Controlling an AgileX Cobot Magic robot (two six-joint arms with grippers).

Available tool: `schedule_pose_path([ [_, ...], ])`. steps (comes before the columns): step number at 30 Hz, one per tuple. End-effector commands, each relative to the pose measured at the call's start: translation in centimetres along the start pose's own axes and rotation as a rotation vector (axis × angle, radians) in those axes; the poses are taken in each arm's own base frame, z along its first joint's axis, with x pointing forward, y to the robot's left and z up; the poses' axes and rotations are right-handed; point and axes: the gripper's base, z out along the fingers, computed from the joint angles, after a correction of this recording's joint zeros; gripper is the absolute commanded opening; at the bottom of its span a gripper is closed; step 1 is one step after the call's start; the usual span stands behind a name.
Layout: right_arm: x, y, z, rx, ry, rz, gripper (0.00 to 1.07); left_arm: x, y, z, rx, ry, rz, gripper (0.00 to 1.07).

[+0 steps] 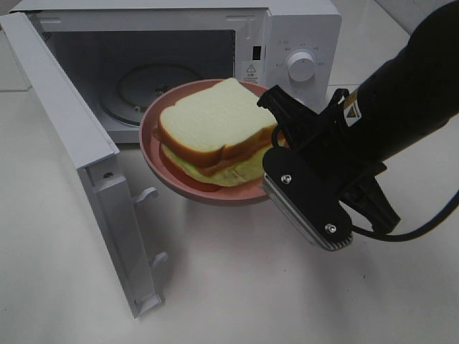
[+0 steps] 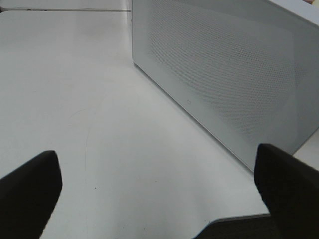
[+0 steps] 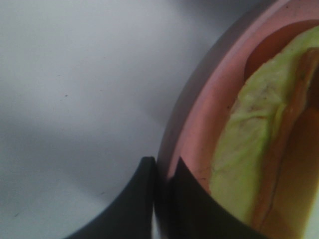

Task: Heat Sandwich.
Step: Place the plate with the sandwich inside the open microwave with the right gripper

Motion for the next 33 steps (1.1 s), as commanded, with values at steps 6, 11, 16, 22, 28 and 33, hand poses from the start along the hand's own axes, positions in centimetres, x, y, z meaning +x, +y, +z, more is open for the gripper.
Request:
schedule_pose_path([
  [6, 0.0, -1.7, 0.8, 0.034, -0.022, 0.015, 0.0, 0.1, -0.1, -0.2, 0.01, -0.019, -0.003, 0.97],
  [11, 0.0, -2.6, 1.9, 0.021, -0.028, 0.021, 0.0, 0.1, -0.1, -0.2, 0.01, -0.019, -0.003, 0.97],
  [16, 0.1, -3.6, 2.8, 0.02, -0.028, 0.02, 0.0, 0.1, -0.1, -0.2, 0.01, -0.019, -0.003, 0.97],
  [22, 0.2, -5.2, 4.1, 0.017, -0.031, 0.006, 0.01, 0.1, -0.1, -0.2, 0.01, -0.019, -0.003, 0.97],
  [28, 0.3, -6.6, 5.1, 0.013, -0.032, 0.006, 0.01, 0.1, -0.1, -0.2, 0.01, -0.019, -0.003, 0.97],
  [33, 0.4, -7.7, 6.0, -0.016, -0.037, 0.005, 0.01, 0.1, -0.1, -0.2, 0.01, -0.019, -0.003, 0.97],
])
